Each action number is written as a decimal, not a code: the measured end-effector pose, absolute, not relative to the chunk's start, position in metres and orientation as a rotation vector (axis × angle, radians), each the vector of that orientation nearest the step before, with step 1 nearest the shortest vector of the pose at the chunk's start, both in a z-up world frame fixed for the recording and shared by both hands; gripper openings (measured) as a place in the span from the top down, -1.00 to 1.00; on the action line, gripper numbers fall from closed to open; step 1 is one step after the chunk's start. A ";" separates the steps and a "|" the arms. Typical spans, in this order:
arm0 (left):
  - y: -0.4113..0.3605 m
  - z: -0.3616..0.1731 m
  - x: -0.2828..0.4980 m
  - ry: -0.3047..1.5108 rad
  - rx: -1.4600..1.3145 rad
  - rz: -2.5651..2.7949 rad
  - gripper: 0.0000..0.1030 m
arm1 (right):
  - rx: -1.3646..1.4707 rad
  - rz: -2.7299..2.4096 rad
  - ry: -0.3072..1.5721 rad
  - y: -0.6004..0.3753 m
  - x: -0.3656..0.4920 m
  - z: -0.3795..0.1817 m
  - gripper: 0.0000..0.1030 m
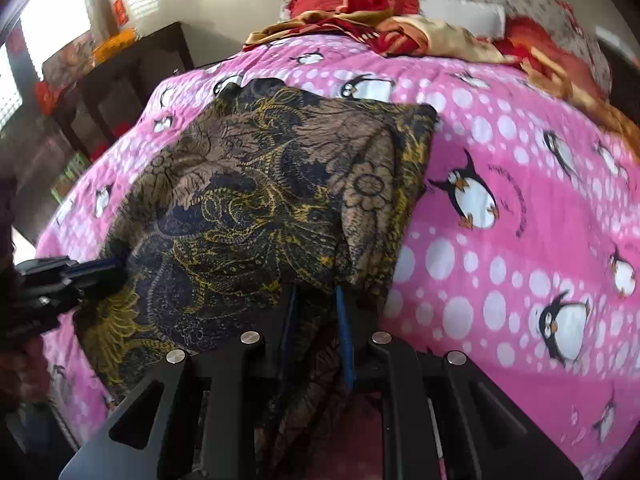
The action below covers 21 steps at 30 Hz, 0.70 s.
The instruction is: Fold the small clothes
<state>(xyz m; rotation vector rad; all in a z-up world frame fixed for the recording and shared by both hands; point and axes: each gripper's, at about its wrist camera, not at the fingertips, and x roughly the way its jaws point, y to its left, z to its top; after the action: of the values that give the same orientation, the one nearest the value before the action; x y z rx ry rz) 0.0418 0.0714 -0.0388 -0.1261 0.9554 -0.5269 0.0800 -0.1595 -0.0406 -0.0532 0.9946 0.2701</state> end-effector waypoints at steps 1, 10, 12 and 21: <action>0.073 -0.036 0.042 0.956 -0.137 -0.530 0.82 | -0.065 0.267 0.999 -0.159 0.078 -0.040 0.60; 0.076 -0.038 0.071 0.981 -0.190 -0.499 0.82 | -0.287 0.389 0.965 -0.116 0.008 -0.022 0.60; 0.071 -0.046 0.068 0.981 -0.181 -0.489 0.82 | -0.285 0.363 1.028 -0.124 0.008 -0.047 0.60; 0.056 0.005 0.104 0.885 -0.191 -0.457 0.75 | -0.105 0.209 0.867 -0.148 0.061 0.016 0.57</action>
<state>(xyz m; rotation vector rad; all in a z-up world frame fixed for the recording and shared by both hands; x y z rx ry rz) 0.1045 0.0557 0.0049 -0.1913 0.8852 -0.4571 0.0614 -0.1480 0.0163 -0.1049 0.8673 0.2091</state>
